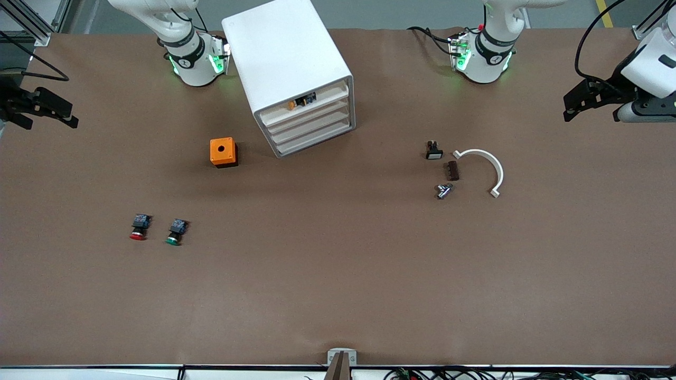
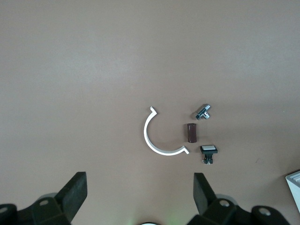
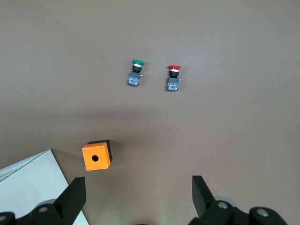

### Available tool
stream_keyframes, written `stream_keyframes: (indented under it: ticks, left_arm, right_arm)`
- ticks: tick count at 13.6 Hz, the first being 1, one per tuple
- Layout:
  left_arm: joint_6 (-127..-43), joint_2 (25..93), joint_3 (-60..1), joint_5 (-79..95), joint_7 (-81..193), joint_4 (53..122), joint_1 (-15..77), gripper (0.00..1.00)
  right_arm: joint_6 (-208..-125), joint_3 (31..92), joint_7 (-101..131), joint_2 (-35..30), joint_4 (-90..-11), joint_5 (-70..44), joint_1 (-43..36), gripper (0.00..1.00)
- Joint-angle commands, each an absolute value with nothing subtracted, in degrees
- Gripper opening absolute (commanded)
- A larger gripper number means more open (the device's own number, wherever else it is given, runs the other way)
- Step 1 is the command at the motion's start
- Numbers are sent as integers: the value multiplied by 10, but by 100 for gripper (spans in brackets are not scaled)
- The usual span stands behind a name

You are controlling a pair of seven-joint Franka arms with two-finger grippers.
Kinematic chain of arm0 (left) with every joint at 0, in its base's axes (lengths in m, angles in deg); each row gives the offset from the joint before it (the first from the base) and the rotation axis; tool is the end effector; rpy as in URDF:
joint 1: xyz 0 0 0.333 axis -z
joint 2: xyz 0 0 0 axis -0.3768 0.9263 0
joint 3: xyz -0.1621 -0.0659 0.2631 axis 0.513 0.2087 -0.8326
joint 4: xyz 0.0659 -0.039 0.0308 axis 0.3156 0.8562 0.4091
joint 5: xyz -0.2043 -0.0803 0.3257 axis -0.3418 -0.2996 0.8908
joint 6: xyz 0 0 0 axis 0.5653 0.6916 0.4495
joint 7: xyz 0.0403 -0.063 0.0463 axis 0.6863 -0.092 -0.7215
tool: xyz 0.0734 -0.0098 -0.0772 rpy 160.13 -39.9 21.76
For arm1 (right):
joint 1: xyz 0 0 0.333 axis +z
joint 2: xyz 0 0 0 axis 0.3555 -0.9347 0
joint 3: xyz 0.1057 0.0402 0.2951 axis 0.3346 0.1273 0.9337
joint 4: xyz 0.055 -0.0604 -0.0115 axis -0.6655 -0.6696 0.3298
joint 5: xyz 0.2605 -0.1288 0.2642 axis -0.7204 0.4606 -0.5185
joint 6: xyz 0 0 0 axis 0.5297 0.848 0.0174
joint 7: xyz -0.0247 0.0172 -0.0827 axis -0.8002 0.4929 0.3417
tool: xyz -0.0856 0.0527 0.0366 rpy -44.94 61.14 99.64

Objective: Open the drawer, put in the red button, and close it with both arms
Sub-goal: 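Move the left gripper toward the drawer while the right gripper reaches the buttons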

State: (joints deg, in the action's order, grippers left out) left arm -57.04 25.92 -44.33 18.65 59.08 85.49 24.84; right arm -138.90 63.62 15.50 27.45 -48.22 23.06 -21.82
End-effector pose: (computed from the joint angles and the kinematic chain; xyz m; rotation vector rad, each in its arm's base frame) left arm 0.5068 -0.0526 0.6359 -3.1099 0.0654 0.0108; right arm 0.5123 -0.0403 0.6287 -3.1173 -0.0078 0.0592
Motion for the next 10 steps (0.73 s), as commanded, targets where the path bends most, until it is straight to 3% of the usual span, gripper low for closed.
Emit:
stream_keyframes:
  ticks: [1,5,10]
  left_arm:
    - [-558,267,-445,181,593,841,246,100]
    - [-559,297,-444,184,593,818,247,100]
    - [-588,411,-437,174,585,782,257,100]
  right_arm:
    - [-1396,641,156,287,-494,229,-224,100]
    - [-1396,641,156,287,-494,229,-224,100]
    - [-1402,641,157,242,-452,239,-224,100]
